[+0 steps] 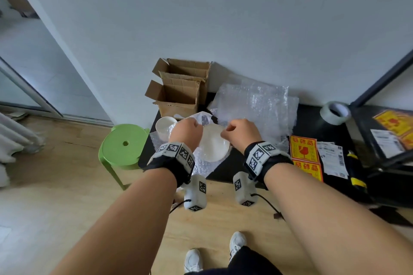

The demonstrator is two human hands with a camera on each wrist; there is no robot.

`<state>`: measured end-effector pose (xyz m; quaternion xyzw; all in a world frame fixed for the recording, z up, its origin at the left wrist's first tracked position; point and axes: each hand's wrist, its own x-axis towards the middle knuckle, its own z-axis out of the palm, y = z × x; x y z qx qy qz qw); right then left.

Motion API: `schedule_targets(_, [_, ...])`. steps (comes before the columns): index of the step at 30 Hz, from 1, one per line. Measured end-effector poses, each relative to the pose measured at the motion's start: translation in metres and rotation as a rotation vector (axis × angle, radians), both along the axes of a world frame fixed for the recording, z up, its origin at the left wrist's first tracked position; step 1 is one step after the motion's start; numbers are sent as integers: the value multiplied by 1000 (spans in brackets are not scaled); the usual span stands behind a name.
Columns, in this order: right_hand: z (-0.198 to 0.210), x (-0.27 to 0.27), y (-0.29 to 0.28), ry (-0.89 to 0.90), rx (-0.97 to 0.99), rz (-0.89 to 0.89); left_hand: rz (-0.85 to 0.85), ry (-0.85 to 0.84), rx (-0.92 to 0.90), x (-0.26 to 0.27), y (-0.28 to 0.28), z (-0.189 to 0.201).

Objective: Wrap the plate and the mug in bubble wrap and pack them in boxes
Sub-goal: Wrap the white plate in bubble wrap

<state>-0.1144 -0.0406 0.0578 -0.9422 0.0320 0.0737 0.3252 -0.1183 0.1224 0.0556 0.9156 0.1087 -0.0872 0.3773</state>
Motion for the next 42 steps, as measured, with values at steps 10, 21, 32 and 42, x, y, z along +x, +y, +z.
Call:
schedule_targets(10, [-6, 9, -42, 120, 26, -4, -105, 80, -428, 3, -61, 24])
schedule_targets(21, [23, 31, -75, -26, -94, 158, -74, -212, 219, 27, -63, 34])
schedule_targets(32, [49, 44, -60, -121, -42, 316, -330, 80, 182, 44, -58, 35])
schedule_targets(42, [57, 57, -70, 1, 401, -68, -27, -16, 24, 47, -55, 40])
